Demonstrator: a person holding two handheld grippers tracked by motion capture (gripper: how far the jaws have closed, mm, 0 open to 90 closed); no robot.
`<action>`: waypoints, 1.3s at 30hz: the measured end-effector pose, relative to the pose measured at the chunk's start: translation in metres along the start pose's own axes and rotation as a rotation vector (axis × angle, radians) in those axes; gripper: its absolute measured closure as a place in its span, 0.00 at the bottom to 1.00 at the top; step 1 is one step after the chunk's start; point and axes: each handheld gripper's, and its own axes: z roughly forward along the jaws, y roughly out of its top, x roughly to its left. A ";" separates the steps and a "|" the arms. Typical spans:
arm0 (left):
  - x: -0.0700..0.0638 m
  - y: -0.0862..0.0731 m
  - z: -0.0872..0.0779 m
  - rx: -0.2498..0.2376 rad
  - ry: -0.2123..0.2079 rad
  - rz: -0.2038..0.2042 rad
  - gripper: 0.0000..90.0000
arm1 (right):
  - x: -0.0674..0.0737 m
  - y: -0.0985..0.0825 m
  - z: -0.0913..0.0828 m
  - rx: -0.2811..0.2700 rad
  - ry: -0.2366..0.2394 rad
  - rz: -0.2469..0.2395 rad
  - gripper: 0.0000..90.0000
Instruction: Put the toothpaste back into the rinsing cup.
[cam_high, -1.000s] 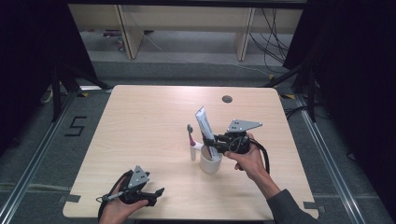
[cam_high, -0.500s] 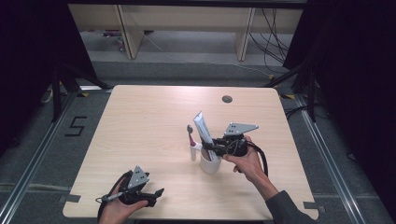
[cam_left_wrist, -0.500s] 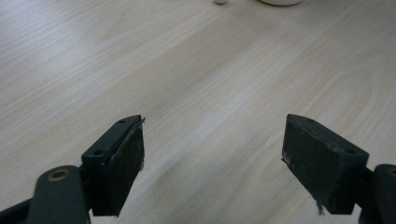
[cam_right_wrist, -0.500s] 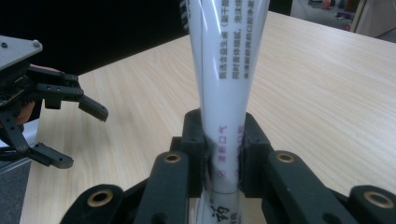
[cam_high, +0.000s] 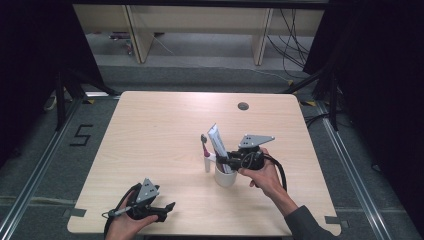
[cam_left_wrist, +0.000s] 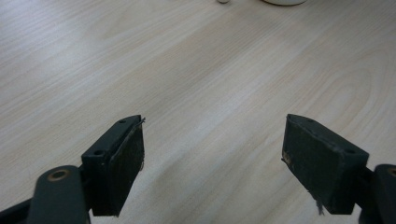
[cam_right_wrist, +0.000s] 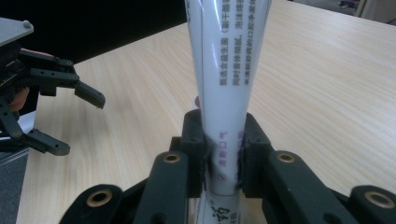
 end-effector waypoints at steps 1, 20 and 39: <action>0.000 0.000 0.000 0.000 0.004 -0.003 0.23 | 0.000 0.000 0.001 -0.003 0.008 -0.004 0.85; -0.001 -0.002 -0.001 0.001 0.006 -0.005 0.23 | 0.001 -0.009 0.002 0.043 0.014 0.017 0.84; -0.001 -0.002 -0.001 0.006 0.004 -0.003 0.23 | 0.003 -0.014 0.001 0.060 -0.030 0.019 0.76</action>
